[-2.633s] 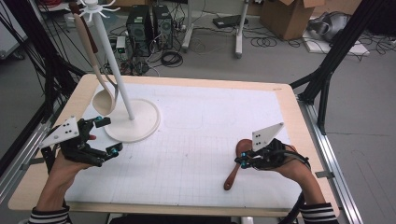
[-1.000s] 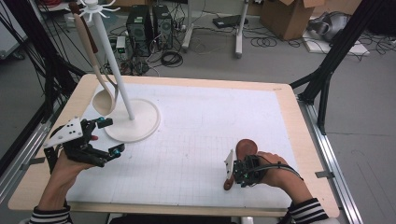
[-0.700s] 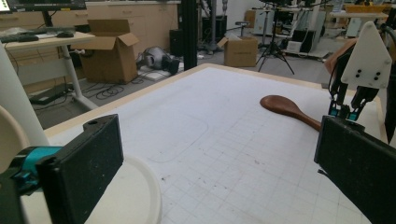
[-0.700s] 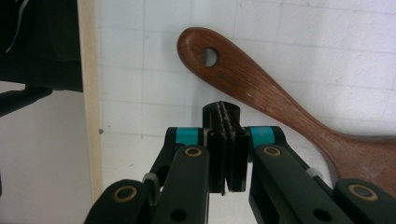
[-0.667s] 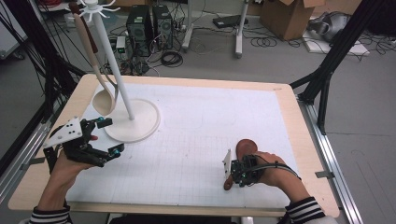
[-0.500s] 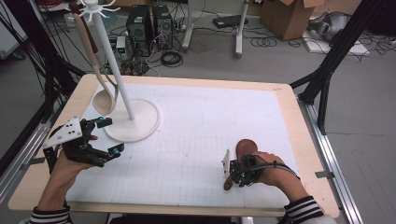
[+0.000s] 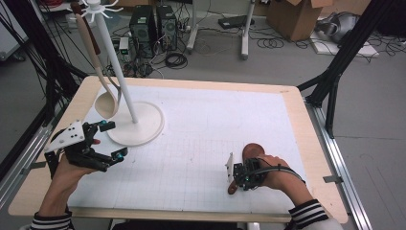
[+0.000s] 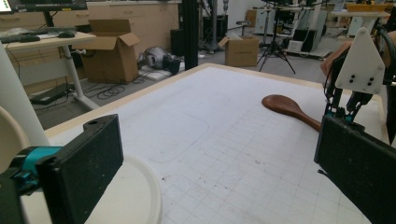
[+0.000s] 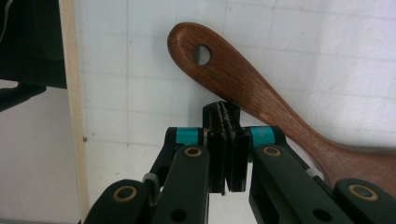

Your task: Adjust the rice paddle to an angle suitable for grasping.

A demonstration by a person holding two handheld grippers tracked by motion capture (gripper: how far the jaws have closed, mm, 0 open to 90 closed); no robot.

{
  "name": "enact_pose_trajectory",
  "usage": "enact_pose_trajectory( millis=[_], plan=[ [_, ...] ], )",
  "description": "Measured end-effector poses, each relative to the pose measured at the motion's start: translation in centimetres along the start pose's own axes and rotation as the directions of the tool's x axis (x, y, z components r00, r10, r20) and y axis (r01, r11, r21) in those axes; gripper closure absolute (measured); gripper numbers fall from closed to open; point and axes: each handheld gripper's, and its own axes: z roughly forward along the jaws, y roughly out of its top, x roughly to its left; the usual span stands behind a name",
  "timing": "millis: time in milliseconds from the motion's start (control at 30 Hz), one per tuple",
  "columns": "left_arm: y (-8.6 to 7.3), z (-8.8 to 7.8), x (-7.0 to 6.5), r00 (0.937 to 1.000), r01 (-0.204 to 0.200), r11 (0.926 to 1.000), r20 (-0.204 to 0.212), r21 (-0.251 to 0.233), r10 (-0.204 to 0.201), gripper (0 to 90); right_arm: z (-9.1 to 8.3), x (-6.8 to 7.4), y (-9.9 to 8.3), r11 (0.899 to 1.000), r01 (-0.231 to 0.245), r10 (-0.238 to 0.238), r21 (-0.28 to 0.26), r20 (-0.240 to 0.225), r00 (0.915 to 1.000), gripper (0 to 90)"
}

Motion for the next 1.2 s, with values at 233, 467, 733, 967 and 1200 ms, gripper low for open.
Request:
enact_pose_trajectory(
  millis=[233, 467, 733, 967, 1200],
  plan=[
    [0.0, -0.1, 0.0, 1.0, 0.002, 1.0, -0.005, 0.004, -0.002, 1.7, 0.1, -0.4, 0.7, 1.0, 0.014, -0.014, -0.009, 0.005, 0.9999, 89.4],
    [0.1, -0.1, 0.0, 1.0, -0.002, 1.0, -0.003, 0.002, 0.002, 1.7, 0.2, -0.8, 1.6, 1.0, 0.021, -0.021, -0.013, 0.018, 0.9996, 89.4],
    [0.1, -0.1, 0.0, 1.0, 0.001, 1.0, -0.006, 0.003, -0.001, 1.7, 0.2, -1.3, 2.5, 1.0, 0.026, -0.026, -0.009, 0.037, 0.999, 89.4],
    [0.1, -0.1, 0.0, 1.0, 0.002, 1.0, -0.005, 0.004, -0.002, 1.7, 0.4, -1.8, 3.2, 0.999, 0.035, -0.035, -0.006, 0.045, 0.9984, 89.4],
    [0.1, -0.1, -0.1, 1.0, 0.002, 1.0, -0.004, 0.004, -0.002, 1.7, 0.2, -2.3, 3.6, 1.0, 0.023, -0.022, -0.015, 0.058, 0.9981, 89.4]
  ],
)
